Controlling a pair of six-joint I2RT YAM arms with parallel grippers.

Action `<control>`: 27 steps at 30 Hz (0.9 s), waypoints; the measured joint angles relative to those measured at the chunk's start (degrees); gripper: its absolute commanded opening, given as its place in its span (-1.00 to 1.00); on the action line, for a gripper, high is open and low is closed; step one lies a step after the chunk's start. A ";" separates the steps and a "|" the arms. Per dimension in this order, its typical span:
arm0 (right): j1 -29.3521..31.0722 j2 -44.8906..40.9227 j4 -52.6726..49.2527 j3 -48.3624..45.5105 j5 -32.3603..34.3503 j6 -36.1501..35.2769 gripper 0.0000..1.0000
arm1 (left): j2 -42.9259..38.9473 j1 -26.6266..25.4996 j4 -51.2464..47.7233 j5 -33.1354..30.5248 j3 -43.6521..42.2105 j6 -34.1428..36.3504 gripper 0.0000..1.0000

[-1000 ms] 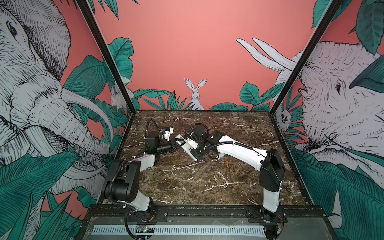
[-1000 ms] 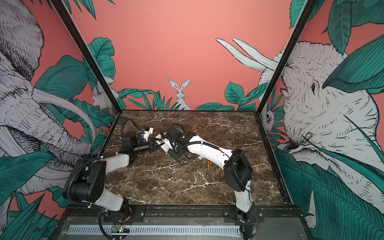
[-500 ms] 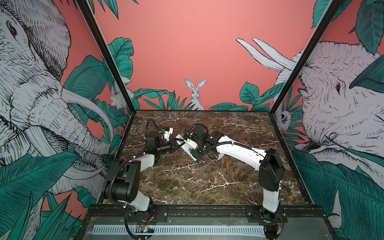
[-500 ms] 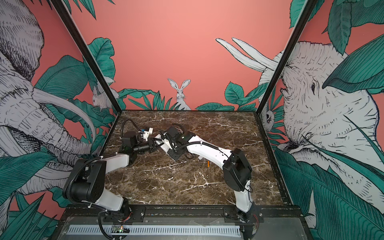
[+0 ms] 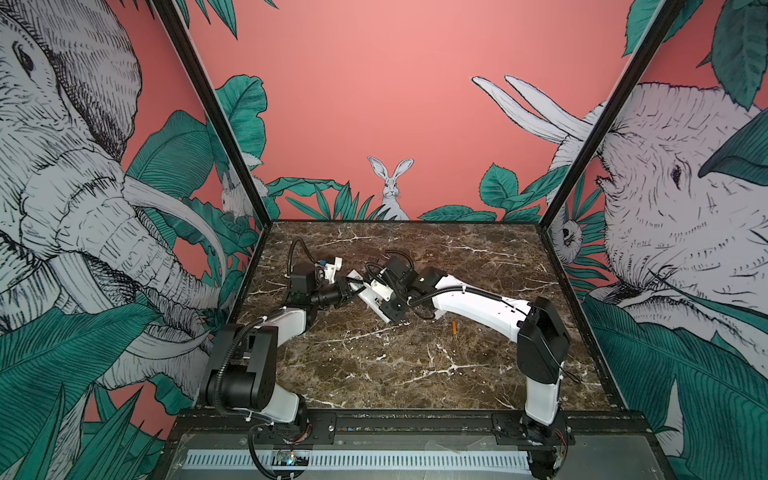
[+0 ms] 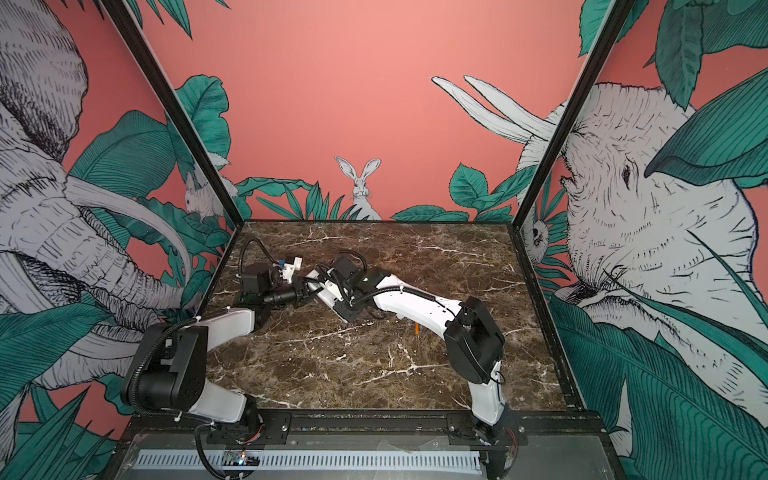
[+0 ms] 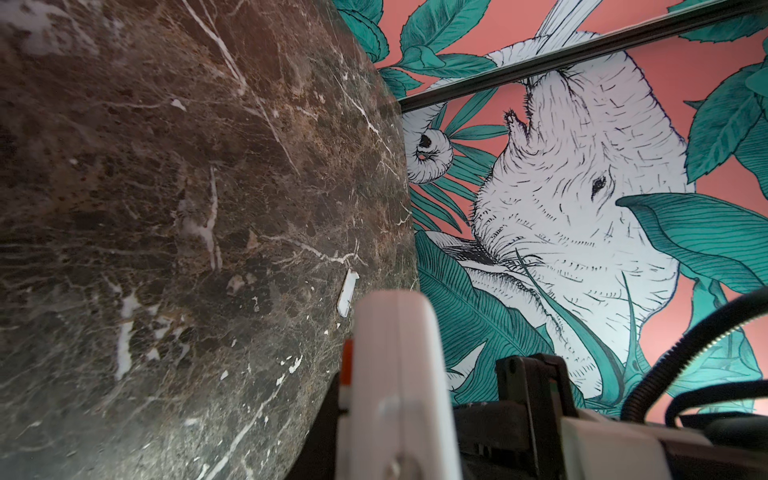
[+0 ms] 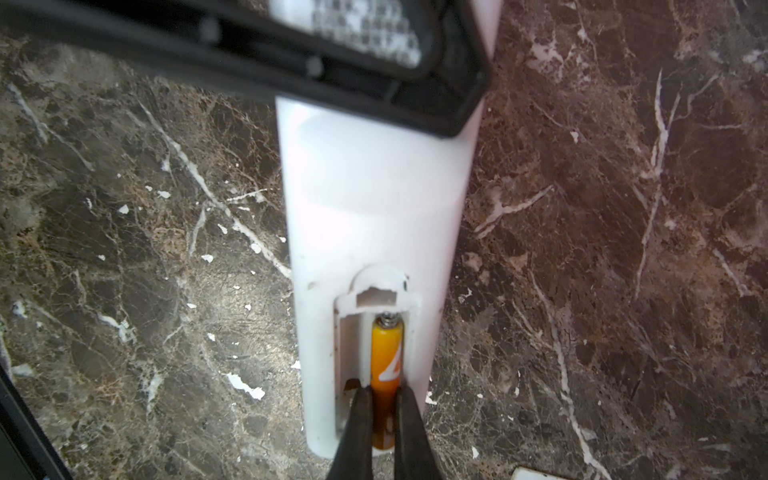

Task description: Load the batteries into the remote control

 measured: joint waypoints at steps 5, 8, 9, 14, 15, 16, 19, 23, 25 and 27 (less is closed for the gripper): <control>-0.31 -0.70 2.80 -1.99 -1.01 -2.03 -0.90 | -0.11 0.15 -0.79 -0.44 -0.07 0.00 -0.56; -0.70 -0.85 3.85 -2.73 -1.99 -3.10 -0.90 | -0.66 0.15 -1.27 -0.92 -0.24 0.13 -0.56; -0.81 -0.85 4.17 -2.84 -2.36 -3.39 -0.90 | -0.92 0.15 -1.46 -1.18 -0.28 0.28 -0.57; -1.38 -1.31 6.34 -4.00 -4.17 -4.70 -0.91 | -1.79 0.15 -1.79 -2.16 -0.33 0.68 -0.59; -1.49 -1.40 6.67 -4.22 -4.42 -4.87 -0.91 | -1.81 0.15 -1.81 -2.27 -0.33 0.70 -0.59; -1.64 -1.49 7.10 -4.50 -4.70 -5.05 -0.91 | -1.84 0.15 -1.81 -2.40 -0.33 0.68 -0.60; -1.88 -1.55 8.59 -5.29 -5.51 -5.46 -0.92 | -1.86 0.15 -1.84 -2.86 -0.33 0.68 -0.62; -2.47 -1.64 10.60 -6.21 -6.67 -6.16 -0.92 | -1.92 0.15 -1.77 -3.67 -0.33 0.59 -0.70; -2.73 -1.64 10.99 -6.29 -7.30 -6.47 -0.92 | -1.92 0.15 -1.38 -3.76 -0.42 0.39 -0.75; -3.06 -1.64 11.34 -6.38 -8.11 -6.75 -0.92 | -1.97 0.15 -0.96 -3.85 -0.44 0.35 -0.80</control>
